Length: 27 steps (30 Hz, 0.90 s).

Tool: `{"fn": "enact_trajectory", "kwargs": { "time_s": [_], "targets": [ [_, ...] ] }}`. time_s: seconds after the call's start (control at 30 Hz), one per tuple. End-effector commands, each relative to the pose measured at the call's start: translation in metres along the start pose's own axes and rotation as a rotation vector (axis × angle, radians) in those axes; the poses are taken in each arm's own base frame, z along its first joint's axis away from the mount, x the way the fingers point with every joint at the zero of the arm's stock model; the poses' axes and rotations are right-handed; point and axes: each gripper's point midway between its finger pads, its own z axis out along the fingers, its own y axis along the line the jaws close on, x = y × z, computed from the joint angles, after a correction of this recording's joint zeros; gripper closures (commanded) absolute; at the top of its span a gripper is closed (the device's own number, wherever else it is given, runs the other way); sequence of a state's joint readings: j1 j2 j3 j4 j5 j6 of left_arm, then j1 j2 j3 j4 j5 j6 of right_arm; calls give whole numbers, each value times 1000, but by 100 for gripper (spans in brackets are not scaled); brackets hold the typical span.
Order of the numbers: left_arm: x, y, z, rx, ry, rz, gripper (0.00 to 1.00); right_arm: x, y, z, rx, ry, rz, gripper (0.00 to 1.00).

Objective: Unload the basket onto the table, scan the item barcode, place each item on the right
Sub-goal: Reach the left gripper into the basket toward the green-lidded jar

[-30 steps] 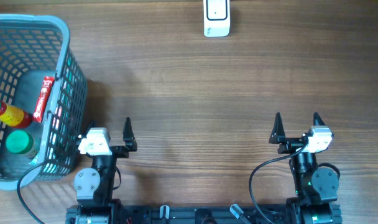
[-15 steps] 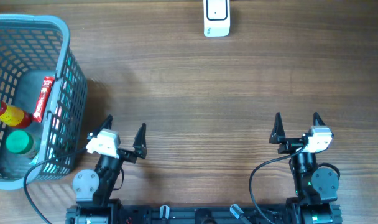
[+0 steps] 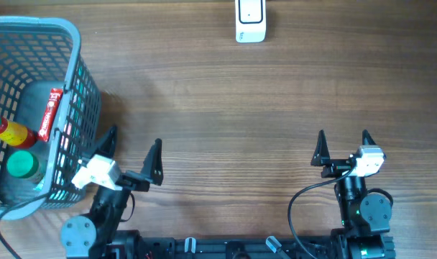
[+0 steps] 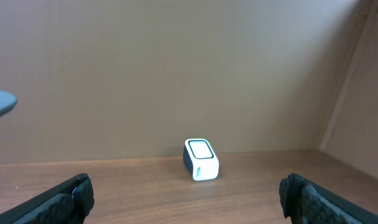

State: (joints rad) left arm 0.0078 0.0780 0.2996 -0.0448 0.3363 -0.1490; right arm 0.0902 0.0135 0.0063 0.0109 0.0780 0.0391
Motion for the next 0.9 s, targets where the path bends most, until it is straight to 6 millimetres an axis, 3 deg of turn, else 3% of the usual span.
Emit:
{"fn": "enact_trajectory", "kwargs": {
  "time_s": [0.0, 0.3, 0.6, 0.73, 0.87],
  "targets": [
    [-25, -4, 13, 11, 22, -28, 0, -1, 3, 0, -17, -7, -11, 0],
    [-97, -3, 61, -28, 169, -133, 0, -1, 3, 0, -17, -7, -11, 0],
    [-135, 3, 92, -93, 350, -201, 0, -1, 3, 0, -17, -7, -11, 0],
    [-113, -13, 82, -21, 461, -255, 0, -1, 3, 0, -17, -7, -11, 0],
    [-112, -13, 82, -22, 464, -257, 0, -1, 3, 0, -17, -7, -11, 0]
  ]
}}
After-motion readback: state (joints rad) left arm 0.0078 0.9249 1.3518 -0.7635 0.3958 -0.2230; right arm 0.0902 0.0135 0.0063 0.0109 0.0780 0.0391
